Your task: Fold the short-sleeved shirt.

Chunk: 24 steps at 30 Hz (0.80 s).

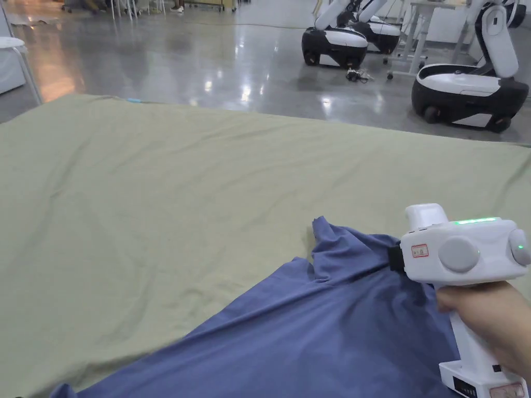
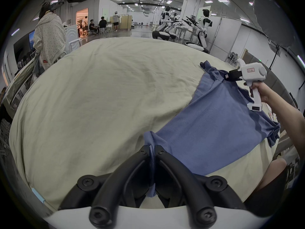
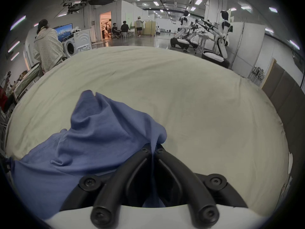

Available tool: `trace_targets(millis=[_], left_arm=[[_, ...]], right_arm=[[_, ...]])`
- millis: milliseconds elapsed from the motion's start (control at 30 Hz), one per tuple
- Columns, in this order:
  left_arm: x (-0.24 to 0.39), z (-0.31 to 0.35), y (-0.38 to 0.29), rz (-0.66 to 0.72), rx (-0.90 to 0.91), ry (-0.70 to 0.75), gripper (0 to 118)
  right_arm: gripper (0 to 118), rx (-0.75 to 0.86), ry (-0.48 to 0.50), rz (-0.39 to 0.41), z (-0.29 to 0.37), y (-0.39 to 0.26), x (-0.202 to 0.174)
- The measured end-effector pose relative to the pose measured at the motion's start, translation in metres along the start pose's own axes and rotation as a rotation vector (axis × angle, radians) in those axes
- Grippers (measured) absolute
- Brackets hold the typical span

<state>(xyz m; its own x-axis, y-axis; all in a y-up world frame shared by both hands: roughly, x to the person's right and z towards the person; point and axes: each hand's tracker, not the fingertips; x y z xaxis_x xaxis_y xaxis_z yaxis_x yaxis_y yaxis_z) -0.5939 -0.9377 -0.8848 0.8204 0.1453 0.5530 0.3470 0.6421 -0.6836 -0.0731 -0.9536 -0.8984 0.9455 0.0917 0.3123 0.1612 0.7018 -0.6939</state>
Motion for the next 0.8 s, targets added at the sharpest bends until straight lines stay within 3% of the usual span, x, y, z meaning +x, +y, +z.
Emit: trace_targets(millis=[100, 333, 467, 600, 800], left_arm=[[-0.006, 0.012, 0.003, 0.057, 0.050, -0.015, 2], [-0.014, 0.045, 0.035, 0.017, 0.219, 0.017, 2], [0.004, 0.070, 0.069, 0.011, 0.327, 0.017, 2], [0.026, 0.104, 0.116, -0.026, 0.441, 0.020, 2], [0.067, 0.165, 0.179, -0.057, 0.603, 0.057, 2]], right_arm=[[1, 0.068, 0.054, -0.081, 0.037, 0.000, 0.004], [1, 0.220, 0.002, -0.019, 0.175, 0.013, 0.035], [1, 0.317, -0.103, 0.036, 0.258, 0.019, 0.051], [1, 0.480, -0.275, 0.050, 0.334, 0.018, 0.064], [1, 0.590, -0.384, -0.058, 0.419, 0.027, 0.088]])
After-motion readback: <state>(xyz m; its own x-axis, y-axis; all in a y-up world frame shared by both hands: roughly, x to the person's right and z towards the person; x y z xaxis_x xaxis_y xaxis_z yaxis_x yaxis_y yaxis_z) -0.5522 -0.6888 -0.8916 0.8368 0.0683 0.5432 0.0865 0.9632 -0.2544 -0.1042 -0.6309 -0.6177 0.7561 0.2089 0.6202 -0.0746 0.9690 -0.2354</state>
